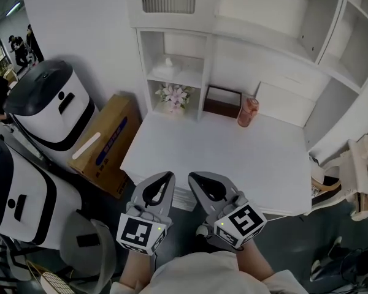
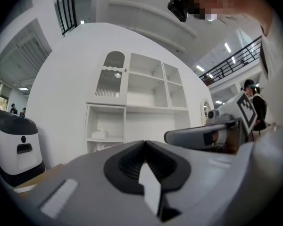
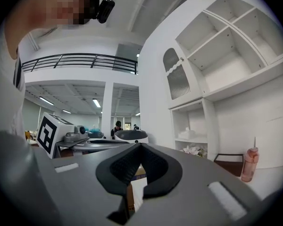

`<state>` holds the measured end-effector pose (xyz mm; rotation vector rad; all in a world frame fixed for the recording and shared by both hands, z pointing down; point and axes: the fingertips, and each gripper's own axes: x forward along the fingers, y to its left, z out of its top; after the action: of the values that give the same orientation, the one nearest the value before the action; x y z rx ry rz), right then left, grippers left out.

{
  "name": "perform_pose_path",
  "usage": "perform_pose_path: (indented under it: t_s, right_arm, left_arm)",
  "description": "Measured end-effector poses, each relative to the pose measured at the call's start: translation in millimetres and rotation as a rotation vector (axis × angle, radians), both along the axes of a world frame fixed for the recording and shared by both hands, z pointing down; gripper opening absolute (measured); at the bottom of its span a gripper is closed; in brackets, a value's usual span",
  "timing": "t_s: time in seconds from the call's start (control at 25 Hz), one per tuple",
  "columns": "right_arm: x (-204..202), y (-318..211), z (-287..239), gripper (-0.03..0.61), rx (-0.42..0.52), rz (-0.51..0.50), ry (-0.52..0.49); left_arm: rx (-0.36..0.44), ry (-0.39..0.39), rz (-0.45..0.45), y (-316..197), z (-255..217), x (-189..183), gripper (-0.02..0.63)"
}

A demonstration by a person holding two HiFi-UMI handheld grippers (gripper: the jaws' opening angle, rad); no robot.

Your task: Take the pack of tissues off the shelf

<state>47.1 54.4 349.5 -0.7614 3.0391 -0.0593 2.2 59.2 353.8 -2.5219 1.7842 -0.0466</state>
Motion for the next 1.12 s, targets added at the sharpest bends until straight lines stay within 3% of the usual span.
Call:
perform_pose_path:
  t_s: [0.4,0.68,1.12]
  right_arm:
    - [9,-80,-7,-0.002,-0.003,-0.064,-0.021]
    - [13,-108,-2,0.0,-0.018,-0.103,-0.035]
    - [-5,-147,2,0.0,-0.043,-0.087,-0.036]
  left_arm:
    - [0.012,-0.023,-0.082,-72,-10,5,0.001]
    - [0.01,-0.051,-0.11,-98,-8,16,0.0]
    - [-0.013,-0.055,-0.108,-135,-4,-4,0.001]
